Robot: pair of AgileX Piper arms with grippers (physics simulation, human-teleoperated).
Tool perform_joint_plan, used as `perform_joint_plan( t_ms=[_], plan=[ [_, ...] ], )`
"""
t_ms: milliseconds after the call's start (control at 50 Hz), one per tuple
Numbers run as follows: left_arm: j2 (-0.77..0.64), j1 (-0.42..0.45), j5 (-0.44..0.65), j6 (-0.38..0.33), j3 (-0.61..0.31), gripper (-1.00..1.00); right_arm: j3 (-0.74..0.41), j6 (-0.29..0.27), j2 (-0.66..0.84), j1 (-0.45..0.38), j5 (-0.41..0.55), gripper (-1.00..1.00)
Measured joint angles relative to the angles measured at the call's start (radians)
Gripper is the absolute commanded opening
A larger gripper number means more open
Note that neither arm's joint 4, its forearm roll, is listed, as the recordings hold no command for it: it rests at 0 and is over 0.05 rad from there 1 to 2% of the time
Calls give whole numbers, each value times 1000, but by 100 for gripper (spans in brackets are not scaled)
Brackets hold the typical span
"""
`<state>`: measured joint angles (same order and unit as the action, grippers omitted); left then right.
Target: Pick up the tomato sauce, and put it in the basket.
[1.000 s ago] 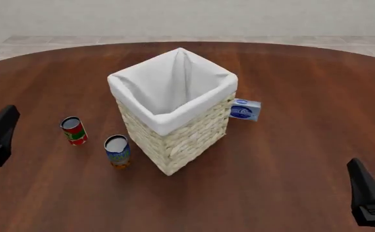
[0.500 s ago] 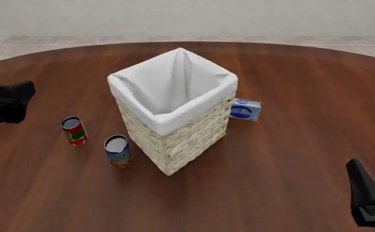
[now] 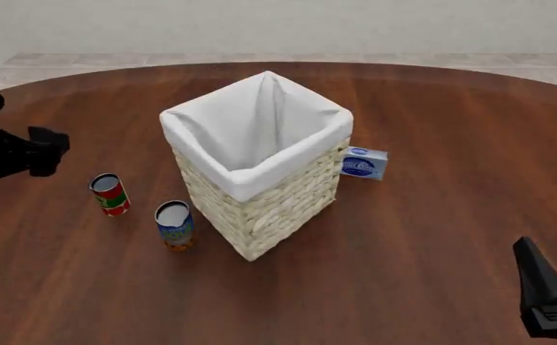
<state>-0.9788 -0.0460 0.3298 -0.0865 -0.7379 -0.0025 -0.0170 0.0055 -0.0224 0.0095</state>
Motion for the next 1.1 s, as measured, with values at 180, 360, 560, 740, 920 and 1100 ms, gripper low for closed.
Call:
perform_joint_plan(
  t_ms=[180,360,560,740,920,1100],
  plan=[
    [-88,-7,5,-15,-26,100,0,-1,6,1,-4,100],
    [-172,0,-15,-36,-46,100,1,-2,5,1,-1,100],
    [-262,-5,-39,-76,-90,100,1,-4,5,-1,0,100],
    [-335,-9,-70,-104,-119,100,1,-6,6,-2,-1,100],
    [-405,-14,-108,-125,-138,100,1,-8,4,-3,0,100],
    [-471,-19,-151,-138,-154,100,1,-9,2,-4,2,100]
  ],
)
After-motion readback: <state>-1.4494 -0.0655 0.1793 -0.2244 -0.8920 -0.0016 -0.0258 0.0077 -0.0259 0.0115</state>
